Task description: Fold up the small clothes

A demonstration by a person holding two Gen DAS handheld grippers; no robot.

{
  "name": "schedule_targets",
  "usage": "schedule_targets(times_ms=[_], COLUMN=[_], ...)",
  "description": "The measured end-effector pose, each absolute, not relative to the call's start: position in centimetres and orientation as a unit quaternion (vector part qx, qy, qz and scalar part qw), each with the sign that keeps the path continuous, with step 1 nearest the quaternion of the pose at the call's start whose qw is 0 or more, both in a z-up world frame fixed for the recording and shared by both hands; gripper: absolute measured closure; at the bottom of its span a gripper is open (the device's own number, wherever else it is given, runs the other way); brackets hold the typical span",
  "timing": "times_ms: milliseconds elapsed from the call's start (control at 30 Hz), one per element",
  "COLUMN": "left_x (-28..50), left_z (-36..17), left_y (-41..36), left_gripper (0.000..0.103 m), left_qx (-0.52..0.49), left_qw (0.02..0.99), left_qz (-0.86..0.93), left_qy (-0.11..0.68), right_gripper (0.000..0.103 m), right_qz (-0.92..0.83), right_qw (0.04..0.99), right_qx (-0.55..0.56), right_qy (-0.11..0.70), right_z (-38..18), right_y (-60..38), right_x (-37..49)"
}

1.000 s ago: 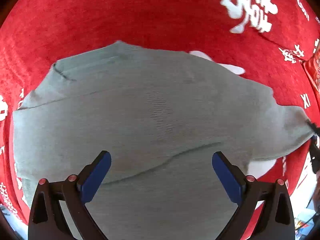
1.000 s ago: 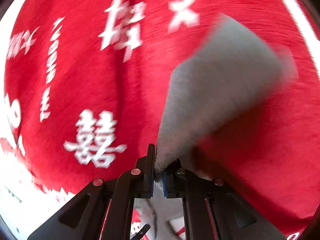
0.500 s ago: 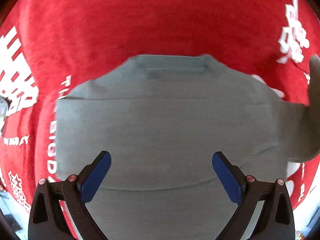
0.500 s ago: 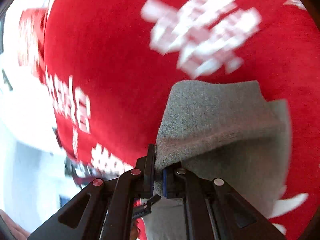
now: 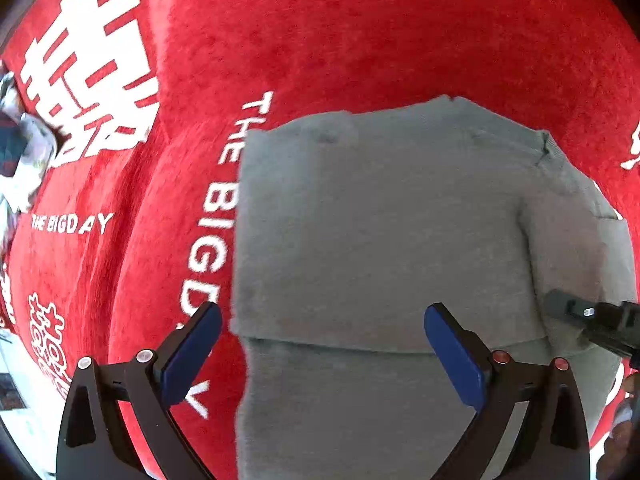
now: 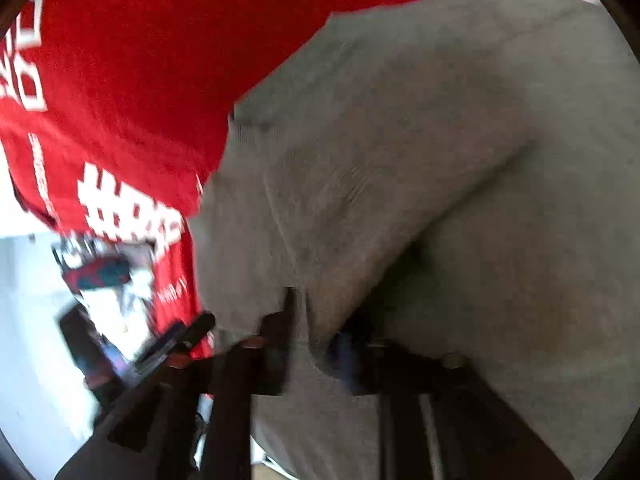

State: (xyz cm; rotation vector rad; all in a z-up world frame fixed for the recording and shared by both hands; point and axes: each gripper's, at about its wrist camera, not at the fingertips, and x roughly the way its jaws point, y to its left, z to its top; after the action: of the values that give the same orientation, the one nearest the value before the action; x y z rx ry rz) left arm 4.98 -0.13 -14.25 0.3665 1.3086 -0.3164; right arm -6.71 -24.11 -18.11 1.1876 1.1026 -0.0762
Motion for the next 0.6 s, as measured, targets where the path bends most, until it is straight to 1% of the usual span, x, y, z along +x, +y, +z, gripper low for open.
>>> schedule_targets(times_ms=[33,67,100,133,167,233,300,367,433,467,500,533,567,600], left_x=[5.1,5.2,5.4,5.6,5.7,6.0,6.1,6.6,7.3,7.6,7.8,8.0,8.1,8.1], left_z=[-14.4,-14.7,-14.7,-14.7,-14.6,-14.3,-13.6,-13.1,-13.0,-13.1,-13.1,-13.1,-13.2,-13.3], left_y=[0.2,0.2,0.8,1.1,1.4,2.1,2.7,3.5,4.2,4.5,4.9,5.3,5.5,5.6], left_gripper=[0.001,0.001,0.001,0.001,0.001,0.001,0.001,0.001,0.001,0.001,0.001,0.001,0.001,0.001], left_qx=[0.165,0.162,0.158,0.155,0.152,0.144,0.133,0.121,0.109,0.105,0.098,0.092,0.087,0.082], left_qw=[0.766,0.766,0.765,0.765,0.765,0.766,0.769,0.771,0.771,0.770,0.769,0.769,0.767,0.763], left_qz=[-0.145,-0.145,-0.146,-0.145,-0.146,-0.148,-0.153,-0.158,-0.159,-0.158,-0.156,-0.155,-0.156,-0.158], left_qy=[0.604,0.605,0.607,0.609,0.609,0.609,0.606,0.605,0.607,0.609,0.612,0.614,0.617,0.621], right_gripper=[0.055,0.055,0.061,0.071,0.095,0.095,0.095,0.095,0.093,0.091,0.087,0.082,0.076,0.071], right_qz=[-0.053,-0.066,-0.079,-0.085,-0.087,-0.076,-0.049,-0.018,0.016,0.025,0.029,0.028,0.026,0.027], right_qw=[0.695,0.699,0.703,0.706,0.713,0.738,0.776,0.797,0.803,0.801,0.797,0.787,0.778,0.770], right_qx=[0.536,0.539,0.541,0.541,0.536,0.505,0.440,0.379,0.312,0.289,0.269,0.244,0.235,0.240], right_qy=[0.476,0.465,0.454,0.449,0.444,0.442,0.450,0.470,0.507,0.523,0.540,0.567,0.582,0.590], right_z=[-17.6,-17.3,-17.0,-16.7,-16.3,-14.8,-12.8,-11.9,-12.3,-12.7,-13.6,-14.7,-15.5,-16.0], right_y=[-24.7,-25.2,-25.8,-26.1,-26.2,-25.8,-23.5,-20.5,-16.4,-14.8,-13.6,-12.0,-11.5,-11.0], right_x=[-7.2,-7.3,-7.2,-7.0,-6.4,-4.8,-2.6,-0.4,1.4,1.8,2.1,2.5,2.1,1.9])
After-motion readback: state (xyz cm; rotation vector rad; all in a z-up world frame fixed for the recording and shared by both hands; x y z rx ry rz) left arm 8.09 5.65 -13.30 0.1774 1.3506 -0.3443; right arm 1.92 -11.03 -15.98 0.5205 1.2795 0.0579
